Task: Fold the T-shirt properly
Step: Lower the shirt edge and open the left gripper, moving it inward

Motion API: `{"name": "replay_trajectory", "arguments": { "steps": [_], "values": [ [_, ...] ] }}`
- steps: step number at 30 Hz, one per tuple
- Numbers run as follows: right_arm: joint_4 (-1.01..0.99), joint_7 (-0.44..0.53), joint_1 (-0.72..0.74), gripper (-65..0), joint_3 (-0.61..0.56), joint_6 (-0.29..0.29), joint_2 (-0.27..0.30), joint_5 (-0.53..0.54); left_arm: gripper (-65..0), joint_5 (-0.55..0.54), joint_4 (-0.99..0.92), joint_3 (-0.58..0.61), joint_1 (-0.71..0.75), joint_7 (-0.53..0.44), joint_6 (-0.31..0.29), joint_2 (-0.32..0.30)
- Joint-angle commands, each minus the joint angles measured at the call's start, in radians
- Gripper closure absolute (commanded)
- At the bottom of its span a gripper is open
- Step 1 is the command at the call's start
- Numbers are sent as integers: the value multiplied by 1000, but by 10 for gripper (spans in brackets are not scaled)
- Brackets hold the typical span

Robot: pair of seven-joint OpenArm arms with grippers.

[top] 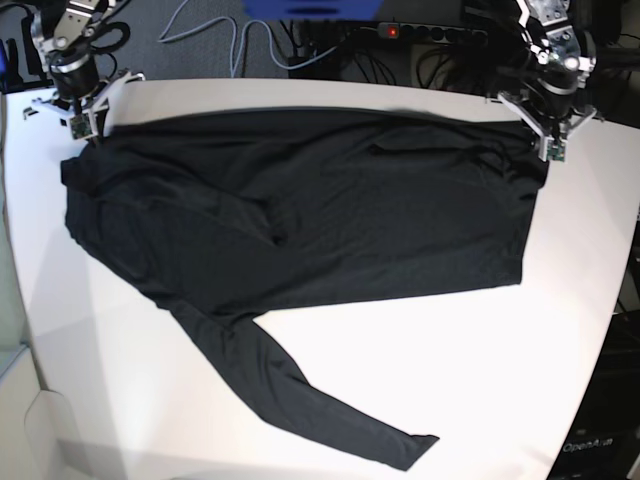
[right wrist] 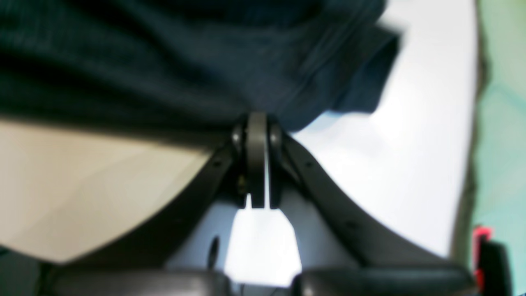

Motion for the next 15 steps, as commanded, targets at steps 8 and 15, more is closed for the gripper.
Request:
{"name": "replay_trajectory", "arguments": {
  "steps": [8, 15],
  "values": [
    [65, 19, -4, -1, 4, -1, 5, 54, -23, 52, -14, -2, -8, 111, -12, -3],
    [63, 17, 2, -1, 3, -1, 7, 54, -23, 50, 14, -2, -24, 111, -14, 2]
  ]
}}
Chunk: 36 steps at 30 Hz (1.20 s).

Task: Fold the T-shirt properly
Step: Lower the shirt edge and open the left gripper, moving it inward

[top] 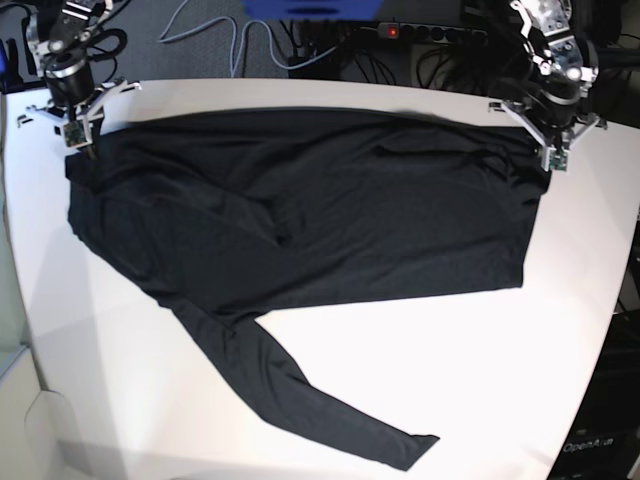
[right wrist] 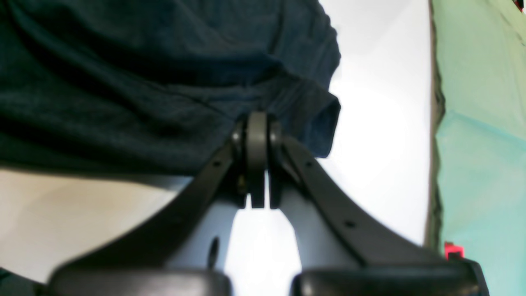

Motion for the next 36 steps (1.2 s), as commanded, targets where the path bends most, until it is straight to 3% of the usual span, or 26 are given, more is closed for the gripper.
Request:
{"name": "replay_trajectory", "arguments": {
  "steps": [1, 9, 18, 25, 33, 36],
  "values": [
    [11, 24, -1, -1, 3, -1, 9, 11, -23, 23, 20, 1, 14, 63, -15, 6],
    [10, 19, 1, -1, 1, -1, 9, 11, -24, 29, 141, 0, 17, 67, -29, 58],
    [8, 19, -4, -1, 1, -1, 9, 11, -24, 22, 178, -45, 7, 61, -32, 63],
    [8, 19, -5, -1, 1, -1, 9, 10, -26, 20, 271, -89, -6, 61, -151, 95],
    [8, 18, -8, -1, 1, -1, 8, 10, -26, 25, 403, -81, -13, 61, -151, 190],
    [8, 16, -8, -1, 1, -1, 8, 10, -26, 51, 431, -14, -21, 70, -151, 190]
  ]
}}
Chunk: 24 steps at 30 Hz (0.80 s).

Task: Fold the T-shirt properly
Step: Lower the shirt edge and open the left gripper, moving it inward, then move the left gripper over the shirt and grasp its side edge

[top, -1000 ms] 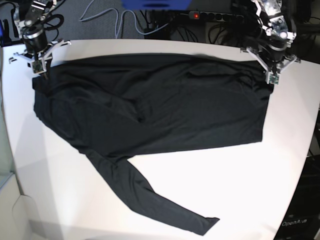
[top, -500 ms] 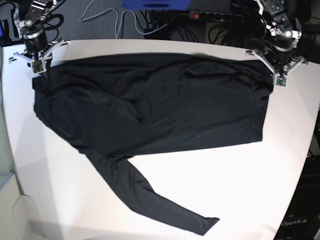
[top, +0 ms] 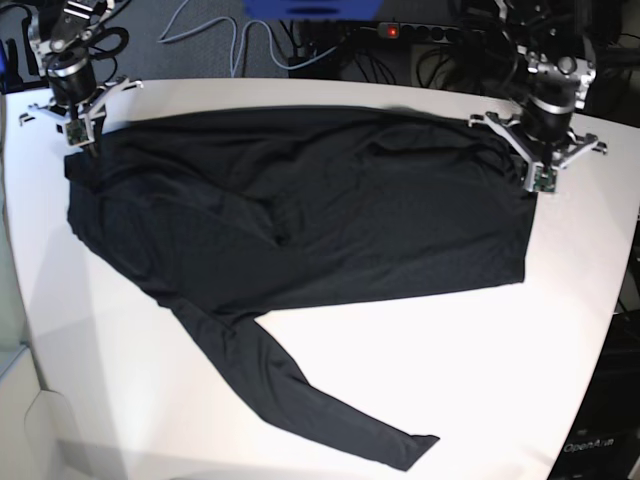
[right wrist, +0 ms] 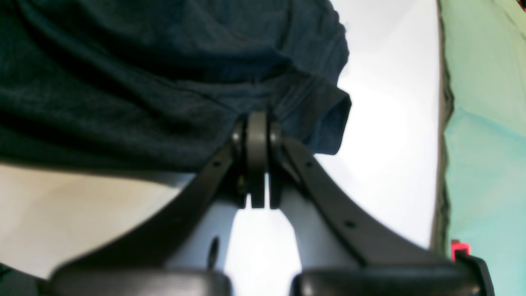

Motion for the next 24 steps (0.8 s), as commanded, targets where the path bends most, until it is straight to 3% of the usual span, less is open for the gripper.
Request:
{"name": "replay_trajectory", "arguments": {
  "steps": [1, 10, 13, 18, 20, 24],
  "values": [
    [13, 24, -5, -1, 4, -1, 10, 14, -26, 15, 21, 47, -4, -19, 4, -3],
    [13, 24, -19, -4, 4, -1, 9, 11, -26, 270, 13, 345, 31, -29, 4, -3],
    [13, 24, -19, -4, 5, -1, 9, 11, -26, 370, 11, 437, 34, -24, 4, -58],
    [13, 24, -16, -4, 30, -1, 3, 11, -33, 440, 11, 493, 48, -30, 4, -112],
    [13, 24, -10, -6, 53, -1, -10, 11, -92, 443, 14, 493, 57, -30, 4, -137],
    [13, 24, -8, -7, 60, -1, -8, 11, -290, 440, 22, 487, 69, -32, 4, -166]
  ]
}}
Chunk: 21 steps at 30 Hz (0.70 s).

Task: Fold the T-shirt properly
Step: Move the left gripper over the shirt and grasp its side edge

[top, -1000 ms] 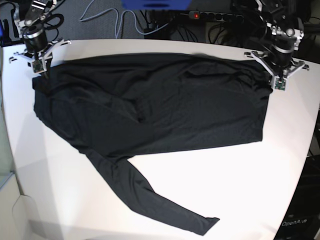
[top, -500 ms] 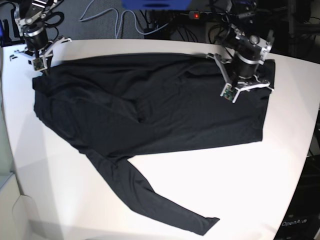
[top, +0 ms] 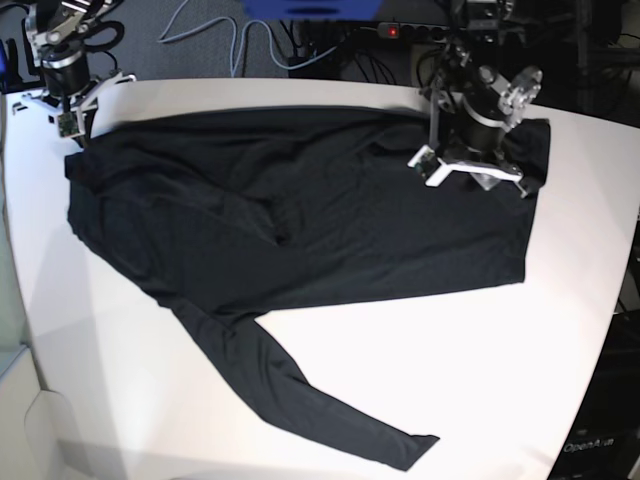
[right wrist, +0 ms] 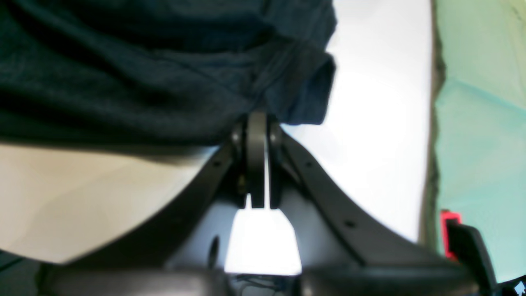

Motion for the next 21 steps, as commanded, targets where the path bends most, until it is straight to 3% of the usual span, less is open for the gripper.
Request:
{"name": "replay_trajectory", "arguments": {
  "steps": [1, 21],
  "values": [
    [15, 24, -2, -7, 5, -1, 6, 18, -319, -3, 25, -3, -2, -17, 12, -1],
    [15, 24, -2, -7, 5, -1, 6, 18, -336, 66, 39, -13, -15, -17, 12, 35]
  ]
}}
